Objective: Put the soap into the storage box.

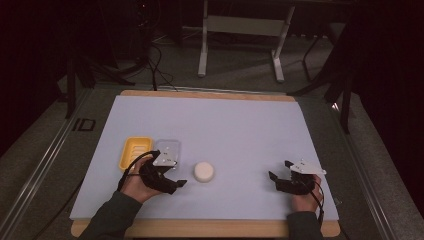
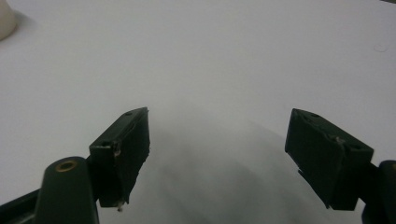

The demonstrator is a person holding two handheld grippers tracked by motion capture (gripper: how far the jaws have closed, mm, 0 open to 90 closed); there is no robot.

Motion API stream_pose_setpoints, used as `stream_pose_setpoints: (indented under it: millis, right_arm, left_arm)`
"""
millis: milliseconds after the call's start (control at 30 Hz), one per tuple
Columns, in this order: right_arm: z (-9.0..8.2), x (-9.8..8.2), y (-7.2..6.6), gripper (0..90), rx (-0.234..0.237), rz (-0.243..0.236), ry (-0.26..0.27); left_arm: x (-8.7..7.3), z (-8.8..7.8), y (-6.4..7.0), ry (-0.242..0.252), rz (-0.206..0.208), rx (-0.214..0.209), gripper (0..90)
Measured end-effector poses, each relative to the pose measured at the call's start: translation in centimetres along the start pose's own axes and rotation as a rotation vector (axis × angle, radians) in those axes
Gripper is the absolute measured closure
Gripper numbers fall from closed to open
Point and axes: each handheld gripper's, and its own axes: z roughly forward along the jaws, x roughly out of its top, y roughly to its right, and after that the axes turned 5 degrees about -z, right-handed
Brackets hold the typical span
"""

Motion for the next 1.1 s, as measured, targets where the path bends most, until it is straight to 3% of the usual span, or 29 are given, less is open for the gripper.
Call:
stream_pose_setpoints:
  millis: [667, 1100]
  right_arm:
    - [0.0, 0.0, 0.0, 21.7, -0.001, -0.002, 0.001]
    - [0.0, 0.0, 0.0, 21.7, -0.001, 0.000, 0.003]
  left_arm:
    - [1.1, 1.6, 0.2, -0.016, 0.006, -0.010, 25.7]
    - [1.5, 2.4, 0.4, -0.021, 0.007, -0.042, 24.9]
